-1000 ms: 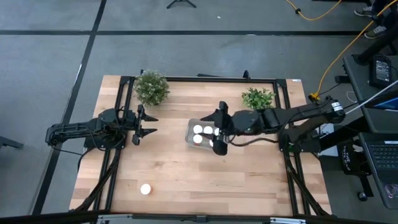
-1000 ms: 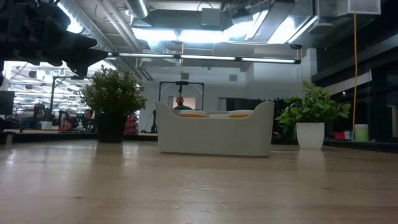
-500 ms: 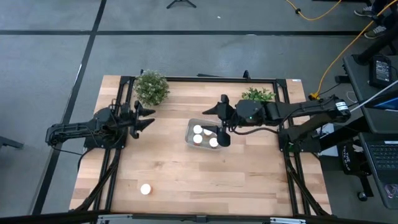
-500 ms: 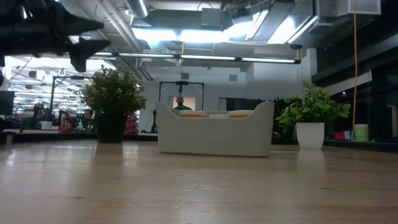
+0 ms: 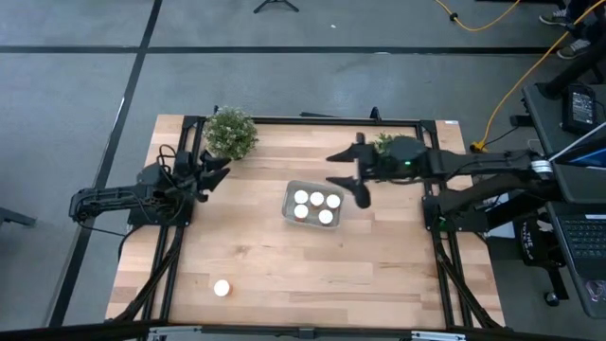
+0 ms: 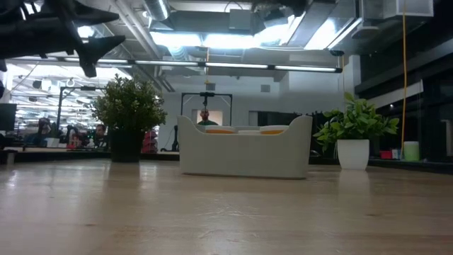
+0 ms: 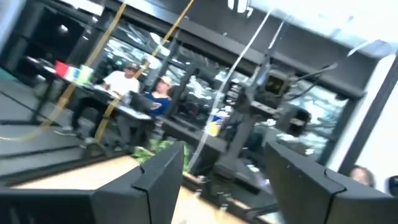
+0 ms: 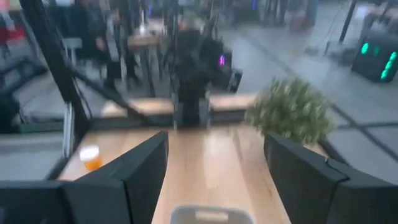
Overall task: Pick and place pill bottles into a basket
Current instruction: Put the orange pill bottle into the grey bin
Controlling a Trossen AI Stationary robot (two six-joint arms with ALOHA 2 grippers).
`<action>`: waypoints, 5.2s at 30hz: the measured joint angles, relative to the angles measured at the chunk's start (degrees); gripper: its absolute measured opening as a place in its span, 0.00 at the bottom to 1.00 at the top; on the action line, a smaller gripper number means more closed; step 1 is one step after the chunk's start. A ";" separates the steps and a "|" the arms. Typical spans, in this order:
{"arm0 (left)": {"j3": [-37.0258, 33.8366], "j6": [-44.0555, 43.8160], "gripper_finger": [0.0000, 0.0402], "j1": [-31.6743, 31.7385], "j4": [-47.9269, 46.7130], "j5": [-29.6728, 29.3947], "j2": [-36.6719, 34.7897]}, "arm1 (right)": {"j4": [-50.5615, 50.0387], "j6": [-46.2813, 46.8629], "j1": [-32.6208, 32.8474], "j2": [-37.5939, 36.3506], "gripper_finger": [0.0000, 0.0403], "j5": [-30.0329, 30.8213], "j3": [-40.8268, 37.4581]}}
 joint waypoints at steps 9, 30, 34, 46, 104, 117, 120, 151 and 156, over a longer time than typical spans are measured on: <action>0.00 -2.18 0.54 0.24 5.31 0.96 -0.04 | -0.44 -0.05 -0.18 -9.29 0.66 1.99 -5.93; 47.27 9.31 0.55 0.00 -27.76 13.28 38.00 | -3.31 -4.56 -2.37 -8.95 0.66 0.94 -5.97; 65.12 14.29 0.55 -2.81 -53.45 17.03 50.36 | -3.89 -4.52 -2.37 -8.95 0.66 0.94 -5.97; 74.80 -4.97 0.65 -26.68 -88.10 17.20 60.70 | -4.20 -9.01 -2.37 -8.95 0.66 0.92 -5.97; 72.00 -44.53 0.89 -60.96 -76.52 5.16 99.36 | -7.63 -6.40 0.04 -8.93 0.66 -4.50 -5.93; 72.00 -44.19 0.89 -60.87 -74.16 5.39 103.12 | -8.73 -6.03 0.04 -8.93 0.66 -4.50 -5.93; 71.98 -44.18 0.89 -60.86 -74.49 5.15 103.98 | -8.79 -5.96 0.04 -8.93 0.66 -4.51 -5.93; 71.97 -40.17 0.51 -59.50 -79.63 3.30 104.57 | -8.90 -6.00 0.01 -8.93 0.66 -4.52 -5.93; 71.97 -39.84 0.49 -59.08 -80.99 2.28 103.75 | -8.88 -6.00 0.02 -8.93 0.66 -4.52 -5.93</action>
